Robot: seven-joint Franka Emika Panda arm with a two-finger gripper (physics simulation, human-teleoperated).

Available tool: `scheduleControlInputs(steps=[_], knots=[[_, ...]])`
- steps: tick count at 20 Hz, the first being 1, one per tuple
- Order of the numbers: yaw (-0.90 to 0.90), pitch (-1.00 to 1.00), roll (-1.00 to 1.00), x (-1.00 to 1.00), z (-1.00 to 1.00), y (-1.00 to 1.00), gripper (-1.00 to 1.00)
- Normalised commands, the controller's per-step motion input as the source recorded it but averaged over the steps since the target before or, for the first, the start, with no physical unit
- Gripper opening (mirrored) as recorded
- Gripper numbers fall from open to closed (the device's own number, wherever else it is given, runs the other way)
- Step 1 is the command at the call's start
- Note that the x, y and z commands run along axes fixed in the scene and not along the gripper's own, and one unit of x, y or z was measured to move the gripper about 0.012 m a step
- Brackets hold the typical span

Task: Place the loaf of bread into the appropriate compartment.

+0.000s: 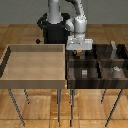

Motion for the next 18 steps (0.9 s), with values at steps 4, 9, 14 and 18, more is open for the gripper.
scheduleControlInputs(steps=[4, 9, 14, 18], knots=[[0.0, 0.0, 0.0, 1.0, 0.0, 0.0, -1.0], [0.0, 0.0, 0.0, 1.0, 0.0, 0.0, -1.0], [0.0, 0.0, 0.0, 0.0, 0.0, 0.0, 1.0], [0.0, 0.0, 0.0, 0.0, 0.0, 0.0, 1.0]])
